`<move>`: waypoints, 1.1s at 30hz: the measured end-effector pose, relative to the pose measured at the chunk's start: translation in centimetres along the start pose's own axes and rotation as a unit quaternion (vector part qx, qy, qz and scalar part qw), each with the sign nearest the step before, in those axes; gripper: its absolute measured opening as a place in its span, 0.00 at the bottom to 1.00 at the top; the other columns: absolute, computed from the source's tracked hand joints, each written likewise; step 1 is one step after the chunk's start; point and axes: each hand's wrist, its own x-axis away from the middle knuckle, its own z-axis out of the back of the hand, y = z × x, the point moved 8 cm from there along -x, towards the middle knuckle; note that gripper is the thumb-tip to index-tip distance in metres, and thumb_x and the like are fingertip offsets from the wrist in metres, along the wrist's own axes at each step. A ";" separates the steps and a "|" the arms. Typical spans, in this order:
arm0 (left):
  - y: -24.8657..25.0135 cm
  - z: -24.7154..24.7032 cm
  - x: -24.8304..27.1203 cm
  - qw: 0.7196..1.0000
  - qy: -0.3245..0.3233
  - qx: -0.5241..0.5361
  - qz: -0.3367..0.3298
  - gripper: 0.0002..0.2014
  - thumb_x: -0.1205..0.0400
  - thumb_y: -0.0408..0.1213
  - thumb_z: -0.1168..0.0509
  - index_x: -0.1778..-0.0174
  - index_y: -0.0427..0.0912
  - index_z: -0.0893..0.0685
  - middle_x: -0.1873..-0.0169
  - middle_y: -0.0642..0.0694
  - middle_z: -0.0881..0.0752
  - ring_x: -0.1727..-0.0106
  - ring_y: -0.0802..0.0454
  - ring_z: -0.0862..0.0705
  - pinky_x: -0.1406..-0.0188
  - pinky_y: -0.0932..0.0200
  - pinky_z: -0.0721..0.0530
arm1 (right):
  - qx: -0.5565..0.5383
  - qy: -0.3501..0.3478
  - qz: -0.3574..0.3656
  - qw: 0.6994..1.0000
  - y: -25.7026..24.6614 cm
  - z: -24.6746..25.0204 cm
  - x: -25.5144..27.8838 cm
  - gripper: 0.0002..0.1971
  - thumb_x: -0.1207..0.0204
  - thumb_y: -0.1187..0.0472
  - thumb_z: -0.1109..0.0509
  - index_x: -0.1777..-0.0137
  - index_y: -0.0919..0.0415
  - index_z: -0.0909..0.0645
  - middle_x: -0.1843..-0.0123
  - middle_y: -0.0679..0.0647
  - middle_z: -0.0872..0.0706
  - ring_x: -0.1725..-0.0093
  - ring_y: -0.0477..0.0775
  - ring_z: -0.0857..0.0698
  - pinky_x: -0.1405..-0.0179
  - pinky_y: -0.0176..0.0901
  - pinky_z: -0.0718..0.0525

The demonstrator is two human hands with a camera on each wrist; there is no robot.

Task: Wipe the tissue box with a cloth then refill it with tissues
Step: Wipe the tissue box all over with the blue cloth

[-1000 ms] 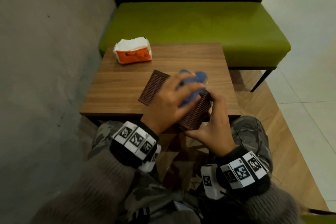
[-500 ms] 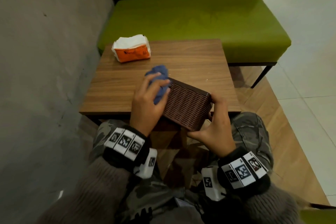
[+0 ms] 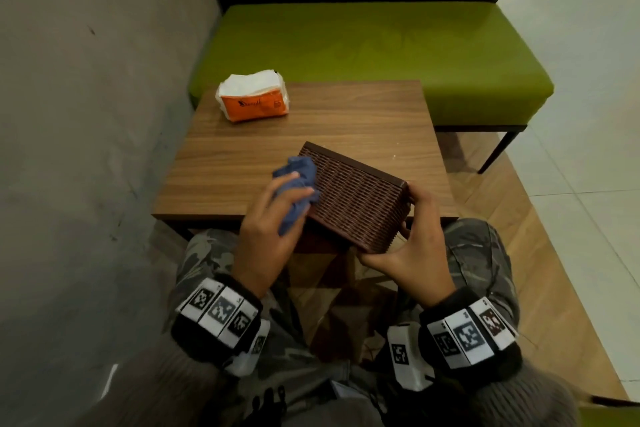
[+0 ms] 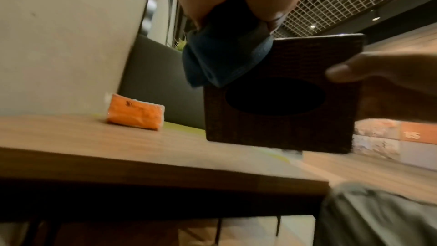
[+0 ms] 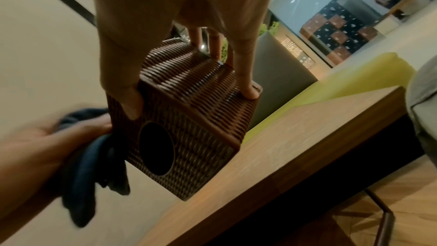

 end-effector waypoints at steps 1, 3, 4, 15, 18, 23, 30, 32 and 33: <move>-1.2 0.6 -0.8 0.998 0.036 0.013 0.044 0.11 0.19 0.35 0.35 0.42 0.42 0.17 0.38 0.41 0.19 0.35 0.53 0.22 0.34 0.58 0.22 | 0.003 -0.005 -0.001 1.000 -0.2 -0.3 0.1 0.53 0.49 0.52 0.14 0.25 0.60 0.37 0.33 0.45 0.33 0.31 0.48 0.28 0.36 0.63 0.19; -1.9 1.6 -1.7 0.991 0.092 0.028 0.089 0.09 0.19 0.33 0.35 0.43 0.40 0.16 0.40 0.41 0.18 0.36 0.52 0.20 0.35 0.53 0.21 | 0.003 -0.007 -0.001 1.000 -0.6 -0.9 0.1 0.53 0.49 0.56 0.12 0.24 0.60 0.37 0.33 0.44 0.33 0.30 0.49 0.29 0.35 0.63 0.19; -0.7 1.3 -1.7 0.993 0.086 0.019 0.076 0.10 0.19 0.34 0.35 0.43 0.41 0.16 0.40 0.42 0.19 0.35 0.52 0.21 0.34 0.56 0.22 | 0.003 -0.005 0.000 1.000 -0.8 -1.0 0.0 0.54 0.49 0.56 0.11 0.24 0.60 0.37 0.32 0.46 0.33 0.30 0.50 0.29 0.35 0.63 0.19; 6.4 -1.0 -2.0 0.977 -0.002 -0.025 -0.211 0.17 0.21 0.36 0.32 0.36 0.42 0.22 0.34 0.41 0.26 0.31 0.44 0.24 0.31 0.48 0.23 | -0.154 0.014 -0.066 0.986 -0.1 -0.3 -0.4 0.50 0.50 0.53 0.11 0.28 0.47 0.34 0.29 0.48 0.26 0.31 0.39 0.24 0.45 0.28 0.18; 0.5 2.0 -3.8 0.990 0.133 0.049 0.008 0.09 0.19 0.35 0.35 0.44 0.43 0.18 0.42 0.46 0.18 0.38 0.55 0.20 0.36 0.52 0.21 | -0.142 -0.002 -0.063 0.988 -0.2 0.3 -0.3 0.51 0.52 0.45 0.15 0.28 0.42 0.36 0.28 0.44 0.29 0.30 0.33 0.28 0.46 0.31 0.16; 0.5 1.2 -3.4 0.992 0.096 0.055 0.057 0.07 0.19 0.34 0.35 0.48 0.41 0.15 0.44 0.43 0.16 0.39 0.53 0.19 0.37 0.54 0.21 | -0.049 0.008 -0.040 0.998 -0.4 0.0 -0.4 0.55 0.51 0.42 0.16 0.24 0.56 0.37 0.28 0.51 0.29 0.28 0.49 0.27 0.38 0.52 0.15; 7.9 -3.4 -2.6 0.973 -0.116 0.013 -0.198 0.14 0.21 0.34 0.30 0.39 0.41 0.14 0.37 0.40 0.18 0.35 0.46 0.20 0.32 0.55 0.24 | -0.016 0.008 -0.002 1.000 -0.6 -0.6 -0.2 0.50 0.50 0.50 0.16 0.26 0.50 0.37 0.33 0.49 0.28 0.32 0.54 0.24 0.37 0.62 0.18; 5.2 -2.9 -4.2 0.990 -0.095 0.012 -0.106 0.16 0.21 0.34 0.31 0.37 0.43 0.16 0.35 0.42 0.19 0.34 0.49 0.21 0.31 0.55 0.24 | -0.002 -0.005 0.007 1.000 -0.9 -0.5 0.1 0.51 0.51 0.48 0.18 0.26 0.53 0.37 0.35 0.46 0.31 0.33 0.53 0.26 0.39 0.63 0.18; 3.4 -2.4 -5.0 0.996 -0.076 0.027 -0.041 0.15 0.21 0.34 0.32 0.38 0.44 0.16 0.36 0.44 0.19 0.35 0.52 0.21 0.33 0.54 0.23 | 0.006 -0.012 0.014 1.000 -1.1 -0.5 0.2 0.51 0.51 0.47 0.20 0.26 0.55 0.37 0.35 0.46 0.31 0.34 0.53 0.27 0.39 0.63 0.18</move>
